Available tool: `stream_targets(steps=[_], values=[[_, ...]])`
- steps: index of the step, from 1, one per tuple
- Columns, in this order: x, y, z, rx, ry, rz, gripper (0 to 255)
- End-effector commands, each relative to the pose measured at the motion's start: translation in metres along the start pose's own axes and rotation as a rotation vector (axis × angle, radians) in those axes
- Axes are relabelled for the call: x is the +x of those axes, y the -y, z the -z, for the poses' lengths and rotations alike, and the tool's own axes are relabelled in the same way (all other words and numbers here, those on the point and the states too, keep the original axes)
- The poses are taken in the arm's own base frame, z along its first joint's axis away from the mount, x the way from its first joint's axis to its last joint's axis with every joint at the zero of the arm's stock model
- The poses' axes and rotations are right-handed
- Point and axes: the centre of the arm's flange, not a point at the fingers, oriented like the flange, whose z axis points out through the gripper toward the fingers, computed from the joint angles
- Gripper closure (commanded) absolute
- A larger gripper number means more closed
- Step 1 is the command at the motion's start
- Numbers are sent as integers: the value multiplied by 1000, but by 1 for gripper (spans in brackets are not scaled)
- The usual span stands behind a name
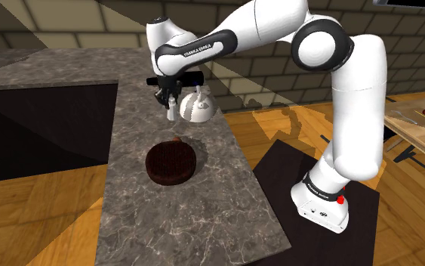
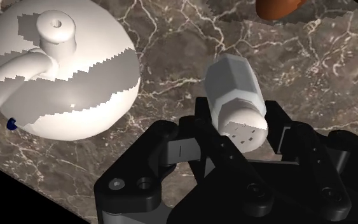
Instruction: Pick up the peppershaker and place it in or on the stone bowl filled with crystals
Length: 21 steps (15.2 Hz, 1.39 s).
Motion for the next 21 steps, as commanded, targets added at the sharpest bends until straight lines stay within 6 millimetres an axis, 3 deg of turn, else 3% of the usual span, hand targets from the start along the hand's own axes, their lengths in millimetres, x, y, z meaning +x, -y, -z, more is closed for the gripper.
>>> stream_targets(steps=[1, 12, 21], values=[[0, -1, 11, 0, 0, 0, 255], [1, -6, 67, 0, 0, 0, 255], [-82, 75, 89, 0, 0, 0, 255]])
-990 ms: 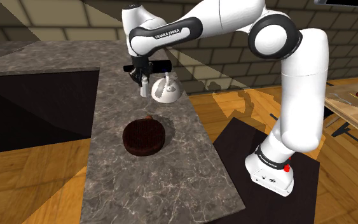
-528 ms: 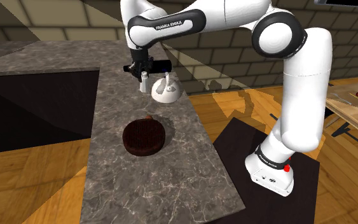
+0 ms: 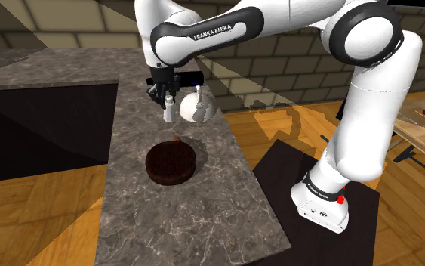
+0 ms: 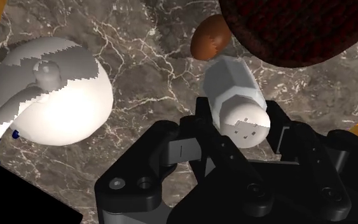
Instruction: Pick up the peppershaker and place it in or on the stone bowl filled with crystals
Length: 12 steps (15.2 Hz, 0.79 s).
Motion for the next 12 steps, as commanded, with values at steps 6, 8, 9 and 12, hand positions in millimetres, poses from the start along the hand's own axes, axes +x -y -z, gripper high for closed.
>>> stream_targets(steps=[6, 8, 9, 12], values=[[-66, 62, 17, -1, 0, -1, 255], [-85, 80, 22, -1, 0, -1, 255], [-89, 84, 23, -1, 0, -1, 255], [-90, 86, 7, -1, 0, -1, 255]])
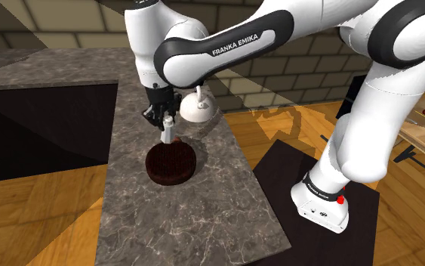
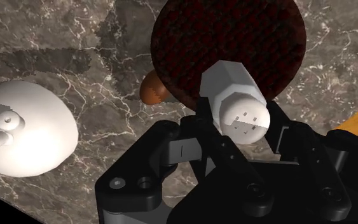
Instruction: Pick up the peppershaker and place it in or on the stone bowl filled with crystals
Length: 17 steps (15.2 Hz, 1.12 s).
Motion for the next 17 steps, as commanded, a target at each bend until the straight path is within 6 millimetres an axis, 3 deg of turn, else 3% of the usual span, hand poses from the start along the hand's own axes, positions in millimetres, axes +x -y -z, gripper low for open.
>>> stream_targets(steps=[1, 14, 17], values=[[-1, 2, -10, 0, 0, -1, 255], [-2, 10, -83, 0, 0, -1, 255], [-2, 10, -83, 0, 0, -1, 255]])
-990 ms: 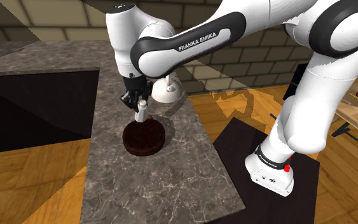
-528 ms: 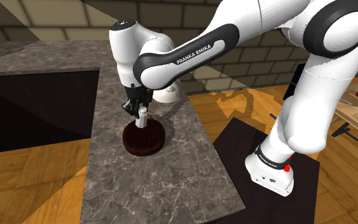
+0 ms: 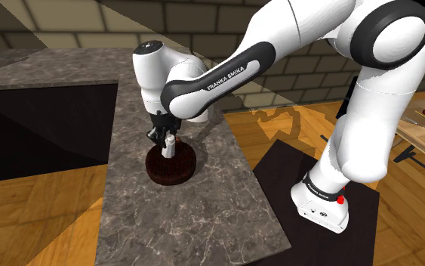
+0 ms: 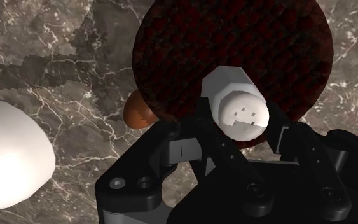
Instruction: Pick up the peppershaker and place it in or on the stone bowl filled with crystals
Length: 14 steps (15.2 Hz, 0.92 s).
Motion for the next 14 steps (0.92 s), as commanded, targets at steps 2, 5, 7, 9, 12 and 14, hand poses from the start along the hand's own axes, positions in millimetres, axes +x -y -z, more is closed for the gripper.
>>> stream_targets(steps=[2, 5, 7, 9, 12, 14], values=[[0, 0, -1, 0, 0, 0, 255], [0, 0, -1, 0, 0, 0, 255], [0, 0, -1, 0, 0, 0, 0], [0, 0, -1, 0, 0, 0, 0], [0, 0, 12, 0, 0, 0, 0], [0, 0, 39, 0, 0, 0, 0]])
